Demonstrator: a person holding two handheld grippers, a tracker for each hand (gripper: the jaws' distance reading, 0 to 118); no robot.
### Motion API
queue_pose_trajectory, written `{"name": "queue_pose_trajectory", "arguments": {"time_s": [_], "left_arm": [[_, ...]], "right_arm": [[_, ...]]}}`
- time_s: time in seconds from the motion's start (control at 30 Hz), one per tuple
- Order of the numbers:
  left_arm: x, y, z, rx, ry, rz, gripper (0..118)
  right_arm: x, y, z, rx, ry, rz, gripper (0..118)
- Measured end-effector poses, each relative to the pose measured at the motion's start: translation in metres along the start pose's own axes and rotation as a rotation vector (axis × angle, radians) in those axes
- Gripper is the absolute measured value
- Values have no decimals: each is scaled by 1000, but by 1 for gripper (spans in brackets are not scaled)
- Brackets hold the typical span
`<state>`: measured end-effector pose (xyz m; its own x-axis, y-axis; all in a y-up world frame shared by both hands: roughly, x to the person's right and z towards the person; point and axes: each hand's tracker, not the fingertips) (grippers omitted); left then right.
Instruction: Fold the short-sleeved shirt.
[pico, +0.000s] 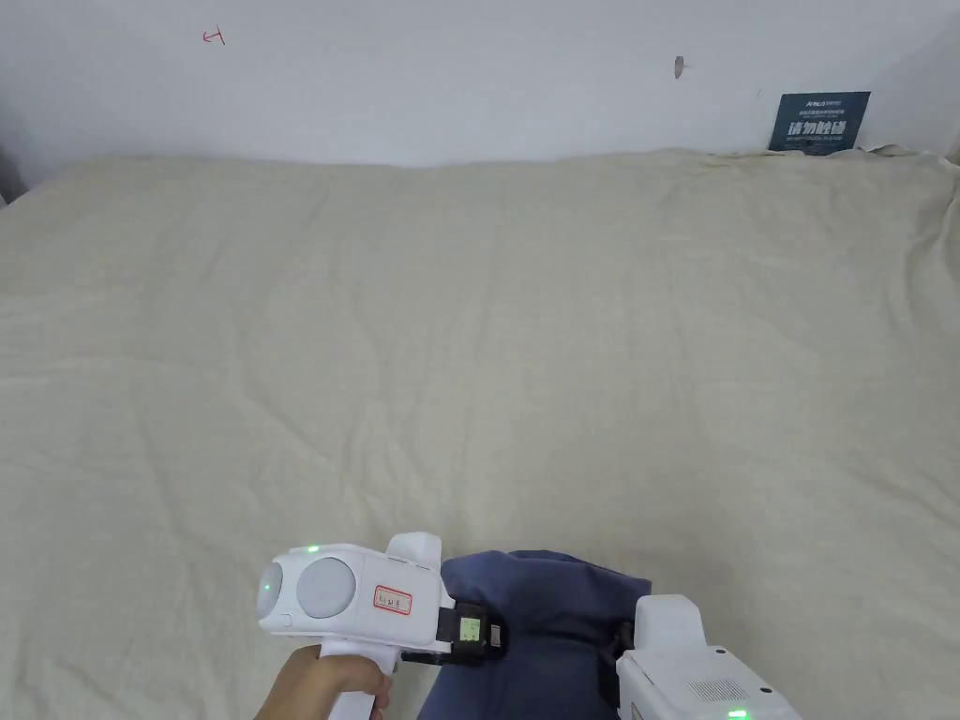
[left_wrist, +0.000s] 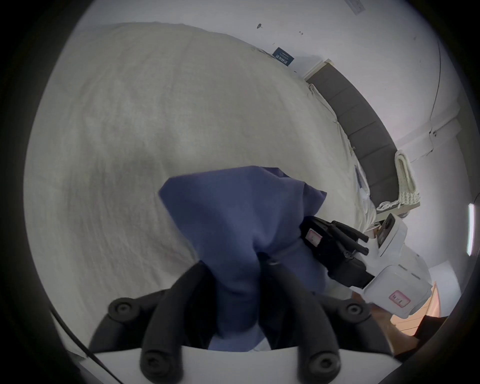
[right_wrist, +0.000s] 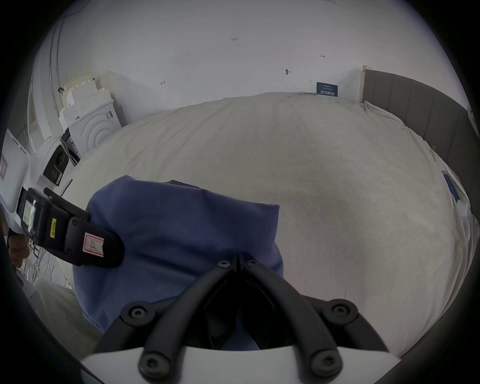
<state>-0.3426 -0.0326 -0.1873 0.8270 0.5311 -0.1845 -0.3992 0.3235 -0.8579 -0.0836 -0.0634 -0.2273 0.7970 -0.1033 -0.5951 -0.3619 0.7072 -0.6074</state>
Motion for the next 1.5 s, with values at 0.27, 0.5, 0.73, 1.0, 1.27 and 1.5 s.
{"name": "queue_pose_trajectory", "arguments": {"time_s": [0.27,0.5,0.73,1.0,1.27,1.5], "left_arm": [[11,3,21,47,53,-66,16],[-29,25,76,106,176,-77,16],[-98,52,156,129,389,-46,16],[-165,66,219,97,564,12,16],[-225,72,217,59,629,66,17],[-222,65,201,47,754,79,90]], "right_arm": [[4,28,35,102,25,8,1],[7,78,87,288,33,35,1],[10,104,112,374,22,54,1],[14,111,115,389,11,43,1],[15,112,113,371,-19,37,1],[20,110,113,358,-38,33,1]]}}
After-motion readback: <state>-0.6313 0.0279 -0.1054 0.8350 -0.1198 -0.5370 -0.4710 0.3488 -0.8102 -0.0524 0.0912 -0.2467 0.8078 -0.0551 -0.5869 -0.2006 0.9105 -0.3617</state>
